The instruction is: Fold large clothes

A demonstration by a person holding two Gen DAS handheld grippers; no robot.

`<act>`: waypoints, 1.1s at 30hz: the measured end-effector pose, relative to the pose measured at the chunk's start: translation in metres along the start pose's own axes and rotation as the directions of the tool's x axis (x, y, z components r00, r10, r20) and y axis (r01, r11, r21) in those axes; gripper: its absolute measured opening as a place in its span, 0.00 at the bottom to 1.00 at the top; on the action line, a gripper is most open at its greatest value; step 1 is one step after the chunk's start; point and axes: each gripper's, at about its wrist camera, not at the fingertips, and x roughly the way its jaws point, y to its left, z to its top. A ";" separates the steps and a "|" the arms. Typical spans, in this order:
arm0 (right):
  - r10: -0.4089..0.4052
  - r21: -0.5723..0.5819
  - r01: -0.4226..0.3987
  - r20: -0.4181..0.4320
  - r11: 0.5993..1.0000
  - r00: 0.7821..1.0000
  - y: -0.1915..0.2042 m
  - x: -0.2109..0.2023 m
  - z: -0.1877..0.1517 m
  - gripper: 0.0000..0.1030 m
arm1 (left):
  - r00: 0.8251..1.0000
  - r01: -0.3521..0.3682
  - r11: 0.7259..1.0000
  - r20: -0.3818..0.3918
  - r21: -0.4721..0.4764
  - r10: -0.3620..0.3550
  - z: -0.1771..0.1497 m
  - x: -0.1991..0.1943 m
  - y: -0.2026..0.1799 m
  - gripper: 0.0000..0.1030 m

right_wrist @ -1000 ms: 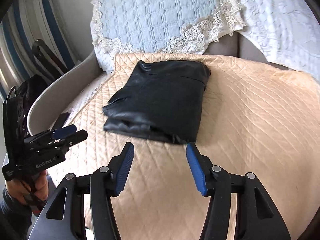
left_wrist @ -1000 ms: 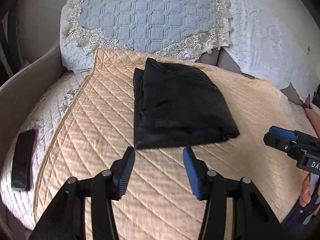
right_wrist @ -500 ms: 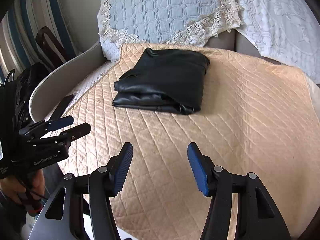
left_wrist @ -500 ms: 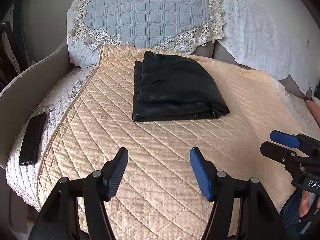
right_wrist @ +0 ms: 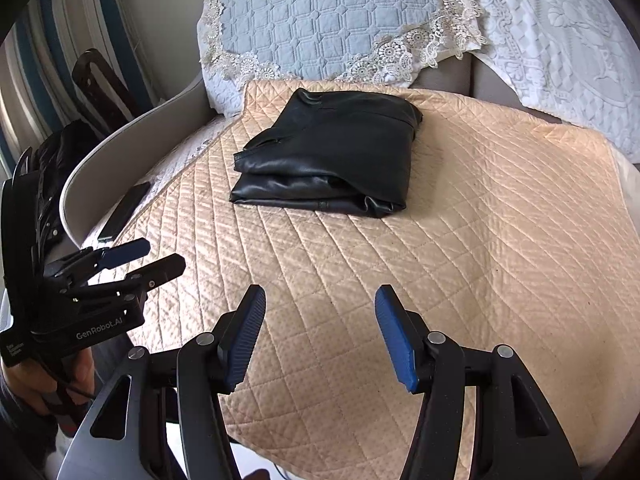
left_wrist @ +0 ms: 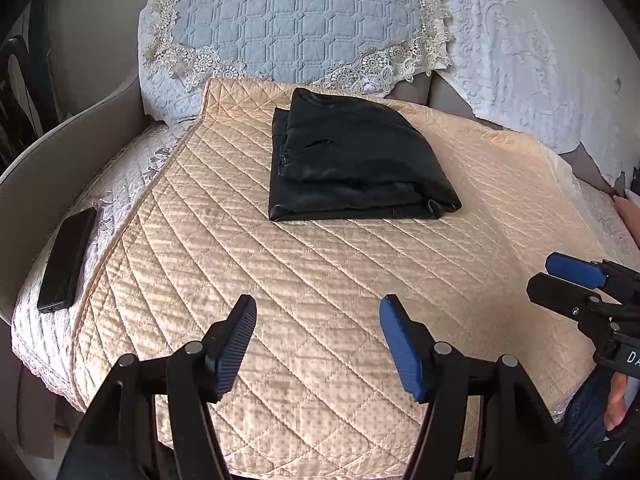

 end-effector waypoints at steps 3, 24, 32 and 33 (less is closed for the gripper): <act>0.001 -0.004 -0.001 -0.002 1.000 1.000 0.001 0.001 0.000 0.56 | 1.000 -0.003 1.000 0.002 0.001 0.003 0.000 0.000 0.000 0.64; 0.006 -0.008 -0.006 0.006 1.000 1.000 0.004 0.001 0.005 0.56 | 1.000 -0.008 1.000 0.016 0.009 0.008 0.005 -0.001 0.000 0.66; 0.010 -0.018 -0.010 0.010 1.000 1.000 0.005 0.000 0.007 0.56 | 1.000 -0.014 1.000 0.016 0.002 0.014 0.005 -0.001 0.000 0.69; 0.010 -0.018 -0.010 0.011 1.000 1.000 0.005 0.000 0.007 0.56 | 1.000 -0.014 1.000 0.015 0.003 0.014 0.005 -0.002 0.000 0.69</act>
